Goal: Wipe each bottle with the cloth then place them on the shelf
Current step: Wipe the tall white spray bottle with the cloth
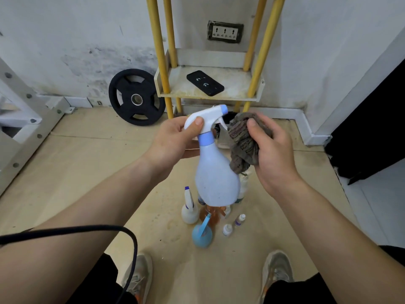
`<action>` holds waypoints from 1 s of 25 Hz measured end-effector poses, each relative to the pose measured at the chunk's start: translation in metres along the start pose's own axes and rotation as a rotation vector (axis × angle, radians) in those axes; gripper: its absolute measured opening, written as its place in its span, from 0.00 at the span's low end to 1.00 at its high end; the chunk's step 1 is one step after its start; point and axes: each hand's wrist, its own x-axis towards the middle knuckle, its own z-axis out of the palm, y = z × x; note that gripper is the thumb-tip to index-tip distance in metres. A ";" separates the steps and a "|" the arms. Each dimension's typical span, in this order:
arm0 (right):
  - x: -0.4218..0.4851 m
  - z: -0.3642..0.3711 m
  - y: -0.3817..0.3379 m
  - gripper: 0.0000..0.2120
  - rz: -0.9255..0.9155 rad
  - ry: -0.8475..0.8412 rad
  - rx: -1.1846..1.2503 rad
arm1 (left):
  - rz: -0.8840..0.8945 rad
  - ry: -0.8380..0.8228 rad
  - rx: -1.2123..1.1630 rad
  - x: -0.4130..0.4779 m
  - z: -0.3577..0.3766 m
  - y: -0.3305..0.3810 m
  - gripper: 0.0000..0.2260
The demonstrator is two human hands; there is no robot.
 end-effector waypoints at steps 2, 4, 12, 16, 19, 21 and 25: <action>0.004 -0.001 -0.003 0.14 -0.115 -0.011 -0.127 | 0.034 -0.016 0.043 0.001 0.011 -0.004 0.11; 0.004 -0.004 -0.011 0.14 -0.215 -0.085 -0.315 | 0.071 -0.016 0.087 0.004 0.015 -0.010 0.07; 0.002 -0.017 -0.023 0.18 -0.520 -0.213 -0.836 | 0.250 -0.049 0.487 0.000 0.012 -0.013 0.11; -0.008 -0.008 -0.017 0.17 -0.508 -0.449 -0.973 | 0.358 -0.133 0.718 -0.007 0.016 -0.015 0.16; -0.004 -0.017 -0.019 0.16 -0.456 -0.448 -0.920 | 0.360 -0.120 0.700 -0.010 0.014 -0.014 0.15; 0.001 -0.025 -0.020 0.14 -0.400 -0.426 -0.911 | 0.336 -0.097 0.626 -0.009 0.011 -0.012 0.15; -0.001 -0.024 -0.015 0.13 -0.423 -0.391 -0.924 | 0.314 -0.090 0.645 -0.008 0.007 -0.009 0.15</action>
